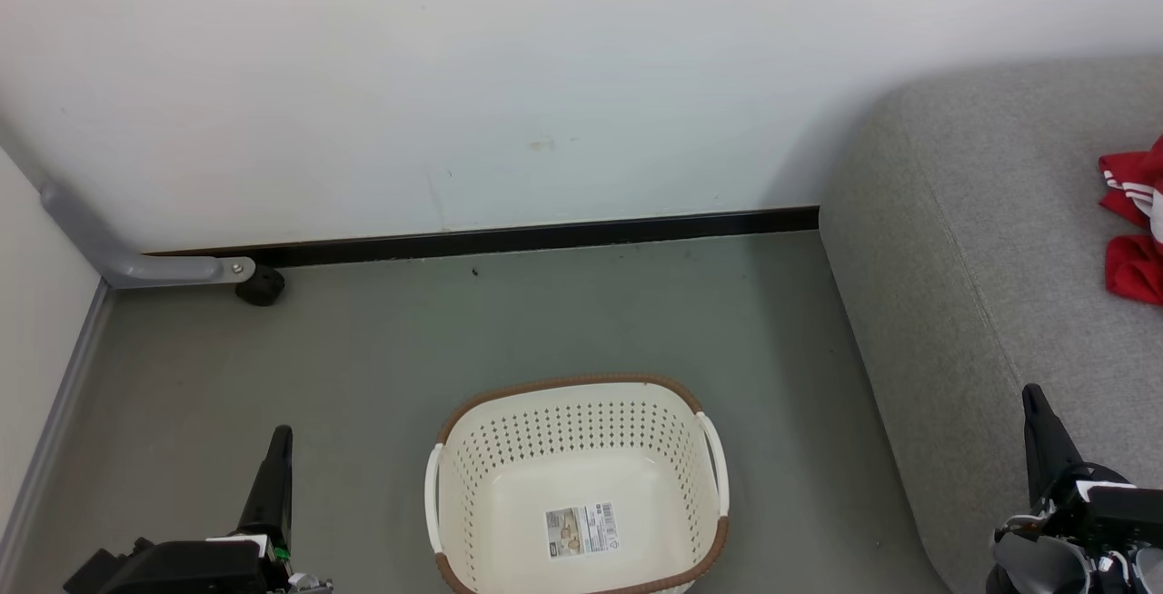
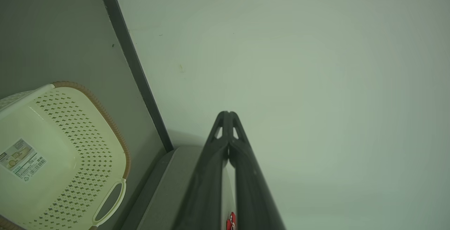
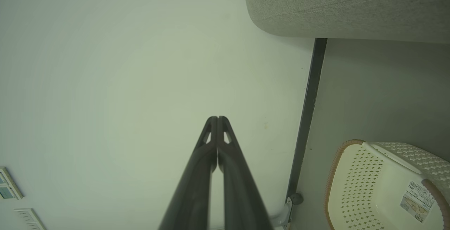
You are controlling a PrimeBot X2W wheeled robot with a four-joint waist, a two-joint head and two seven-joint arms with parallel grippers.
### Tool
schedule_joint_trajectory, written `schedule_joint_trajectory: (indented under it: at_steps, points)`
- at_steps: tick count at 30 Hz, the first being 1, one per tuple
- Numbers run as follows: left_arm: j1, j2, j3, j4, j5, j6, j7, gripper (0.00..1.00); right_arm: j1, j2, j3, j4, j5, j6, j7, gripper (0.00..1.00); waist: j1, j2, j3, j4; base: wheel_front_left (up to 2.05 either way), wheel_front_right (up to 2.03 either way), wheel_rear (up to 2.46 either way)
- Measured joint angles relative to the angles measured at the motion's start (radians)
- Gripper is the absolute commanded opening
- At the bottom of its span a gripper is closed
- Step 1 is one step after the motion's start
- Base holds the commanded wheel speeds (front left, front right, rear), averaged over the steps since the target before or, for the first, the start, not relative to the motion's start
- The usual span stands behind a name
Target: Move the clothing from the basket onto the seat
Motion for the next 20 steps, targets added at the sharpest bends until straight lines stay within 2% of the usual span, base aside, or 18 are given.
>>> schedule_joint_trajectory:
  at_steps: [20]
  points:
    - [0.0, 0.0, 0.0, 0.0, 0.0, 0.0, 0.0, 0.0, 0.001, 0.0, 0.0, 0.0, 0.0, 0.0, 0.0, 0.0, 0.0, 0.0, 0.0, 0.0, 0.0, 0.0, 0.0]
